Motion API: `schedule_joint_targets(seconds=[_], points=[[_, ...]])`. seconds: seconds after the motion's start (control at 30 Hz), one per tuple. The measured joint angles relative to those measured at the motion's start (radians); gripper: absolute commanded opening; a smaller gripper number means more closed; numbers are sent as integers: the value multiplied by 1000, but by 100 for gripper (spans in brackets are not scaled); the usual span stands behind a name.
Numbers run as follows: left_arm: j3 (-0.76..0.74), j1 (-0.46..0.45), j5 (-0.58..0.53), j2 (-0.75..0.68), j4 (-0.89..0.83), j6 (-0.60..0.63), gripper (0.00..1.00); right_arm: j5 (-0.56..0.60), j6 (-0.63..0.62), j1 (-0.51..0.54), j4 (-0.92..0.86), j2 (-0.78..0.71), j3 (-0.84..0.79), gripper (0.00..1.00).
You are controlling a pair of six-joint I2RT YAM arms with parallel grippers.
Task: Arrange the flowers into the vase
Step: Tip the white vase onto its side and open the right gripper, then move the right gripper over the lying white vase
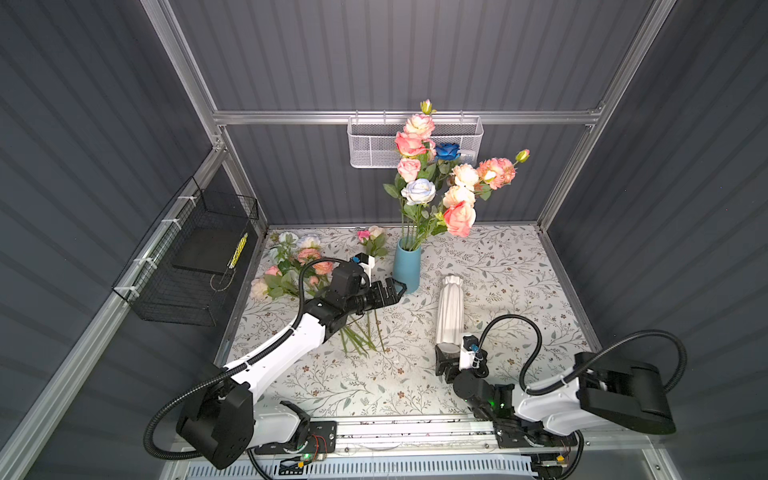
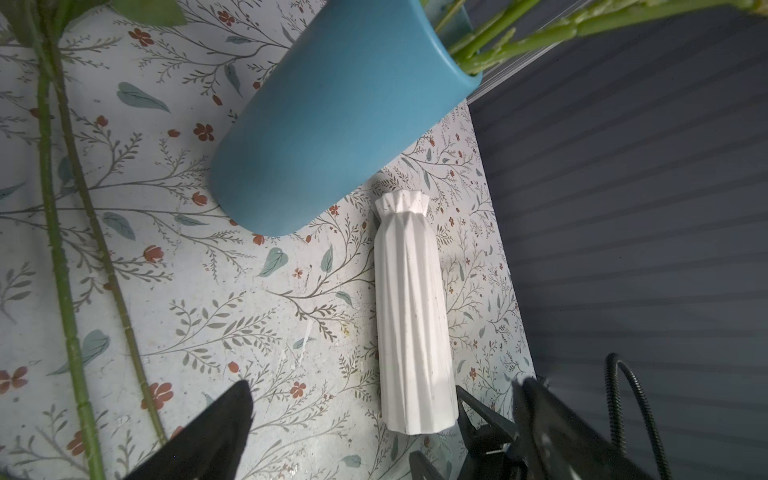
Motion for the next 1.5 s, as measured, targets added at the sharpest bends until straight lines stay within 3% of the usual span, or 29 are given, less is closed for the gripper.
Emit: schedule_joint_targets(seconds=[0.17, 0.27, 0.4, 0.57, 0.73, 1.07, 1.5], points=[[-10, 0, -24, -2, -11, 1, 100, -141, 129, -74, -419, -306, 78, 99], [-14, 0, -29, -15, -18, 8, 100, -280, 180, -236, -611, -497, 135, 99], [-28, 0, -28, -45, -17, 11, 100, -479, 219, -489, -824, -603, 230, 99], [-81, 0, -23, -78, -11, 18, 100, -774, 227, -743, -984, -405, 439, 99], [-129, 0, -8, -125, -11, 27, 100, -919, 233, -780, -1030, -188, 592, 99], [-185, 0, 7, -231, -7, 35, 100, -979, 237, -904, -1178, 164, 856, 99], [-239, 1, 11, -268, 12, 35, 100, -993, 174, -911, -1261, 499, 1081, 99]])
